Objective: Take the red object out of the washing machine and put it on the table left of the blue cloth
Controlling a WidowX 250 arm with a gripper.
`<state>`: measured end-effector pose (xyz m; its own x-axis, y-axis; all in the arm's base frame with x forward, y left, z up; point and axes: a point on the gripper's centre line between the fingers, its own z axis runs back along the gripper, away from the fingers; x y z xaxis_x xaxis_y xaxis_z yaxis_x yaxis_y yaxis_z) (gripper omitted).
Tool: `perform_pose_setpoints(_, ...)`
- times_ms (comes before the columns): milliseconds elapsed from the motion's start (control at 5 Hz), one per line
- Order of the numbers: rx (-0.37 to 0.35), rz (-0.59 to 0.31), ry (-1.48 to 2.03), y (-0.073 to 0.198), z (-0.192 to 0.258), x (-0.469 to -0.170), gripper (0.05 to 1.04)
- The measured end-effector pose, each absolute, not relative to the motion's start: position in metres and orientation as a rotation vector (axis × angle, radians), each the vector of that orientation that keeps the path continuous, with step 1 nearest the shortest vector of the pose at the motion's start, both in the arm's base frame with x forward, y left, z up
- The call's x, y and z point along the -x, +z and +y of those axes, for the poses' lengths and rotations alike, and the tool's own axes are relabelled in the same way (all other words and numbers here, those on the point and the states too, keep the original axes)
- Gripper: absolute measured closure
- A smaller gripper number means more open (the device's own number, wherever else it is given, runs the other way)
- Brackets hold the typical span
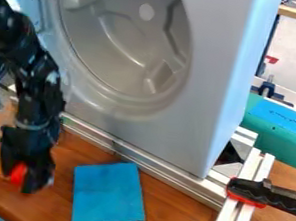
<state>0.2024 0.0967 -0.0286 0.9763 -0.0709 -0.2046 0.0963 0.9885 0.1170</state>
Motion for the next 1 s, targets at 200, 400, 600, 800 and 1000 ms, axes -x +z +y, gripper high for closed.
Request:
perform_pose_setpoints(200,-0.103,0.272,-0.071,-0.057,0.093,-0.193,0.304)
perform_pose_setpoints(400,-0.106,0.266,-0.06,-0.068,0.094,-0.196,0.306)
perform_pose_setpoints(600,-0.098,0.219,-0.052,-0.071,0.093,-0.201,0.312)
perform_pose_setpoints(800,-0.089,0.198,-0.048,-0.072,0.094,-0.203,0.259)
perform_pose_setpoints(1000,-0.078,0.189,0.007,-0.061,0.09,-0.203,0.073)
